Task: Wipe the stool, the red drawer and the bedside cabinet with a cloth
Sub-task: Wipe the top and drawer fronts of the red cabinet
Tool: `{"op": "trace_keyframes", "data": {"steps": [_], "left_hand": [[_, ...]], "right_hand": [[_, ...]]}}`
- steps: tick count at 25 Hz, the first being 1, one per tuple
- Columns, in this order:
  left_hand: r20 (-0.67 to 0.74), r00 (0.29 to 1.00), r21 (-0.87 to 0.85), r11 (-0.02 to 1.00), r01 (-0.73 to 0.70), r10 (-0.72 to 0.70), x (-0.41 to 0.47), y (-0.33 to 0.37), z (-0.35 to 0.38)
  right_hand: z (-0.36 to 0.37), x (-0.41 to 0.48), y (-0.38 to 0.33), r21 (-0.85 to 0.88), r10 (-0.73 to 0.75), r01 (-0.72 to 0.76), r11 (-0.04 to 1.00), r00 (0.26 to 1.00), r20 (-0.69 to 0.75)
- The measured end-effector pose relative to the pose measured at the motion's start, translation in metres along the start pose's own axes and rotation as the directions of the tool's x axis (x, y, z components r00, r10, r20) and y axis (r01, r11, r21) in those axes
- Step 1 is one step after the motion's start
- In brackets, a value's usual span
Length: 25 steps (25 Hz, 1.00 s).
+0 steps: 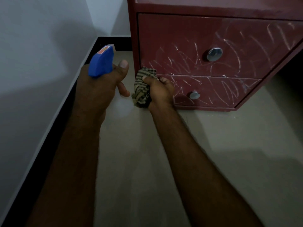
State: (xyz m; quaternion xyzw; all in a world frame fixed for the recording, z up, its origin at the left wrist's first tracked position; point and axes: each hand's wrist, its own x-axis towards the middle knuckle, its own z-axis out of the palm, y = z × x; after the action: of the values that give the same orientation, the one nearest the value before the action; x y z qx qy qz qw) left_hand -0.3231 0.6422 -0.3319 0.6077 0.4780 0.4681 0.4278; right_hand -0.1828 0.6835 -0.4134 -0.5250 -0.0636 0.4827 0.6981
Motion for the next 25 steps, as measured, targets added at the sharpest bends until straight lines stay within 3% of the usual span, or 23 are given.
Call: {"op": "trace_keyframes", "data": {"steps": [6,12,18,25], "left_hand": [[0.007,0.999,-0.006,0.999,-0.034,0.034,0.002,0.002,-0.005],[0.001,1.000,0.012,1.000,-0.017,0.017,0.002,0.004,-0.003],[0.007,1.000,0.000,1.000,-0.027,0.027,0.004,0.001,-0.003],[0.018,0.999,0.000,0.999,-0.036,0.036,0.002,0.004,-0.005]], "right_hand": [[0.003,-0.004,-0.018,0.078,-0.122,0.118,0.990,0.991,0.047],[-0.006,-0.002,0.009,-0.015,-0.025,0.024,1.000,0.997,-0.080],[-0.001,-0.001,-0.018,0.071,-0.147,0.150,0.986,0.988,-0.036],[-0.013,-0.006,-0.007,0.091,-0.056,0.067,0.994,0.991,-0.124]]}}
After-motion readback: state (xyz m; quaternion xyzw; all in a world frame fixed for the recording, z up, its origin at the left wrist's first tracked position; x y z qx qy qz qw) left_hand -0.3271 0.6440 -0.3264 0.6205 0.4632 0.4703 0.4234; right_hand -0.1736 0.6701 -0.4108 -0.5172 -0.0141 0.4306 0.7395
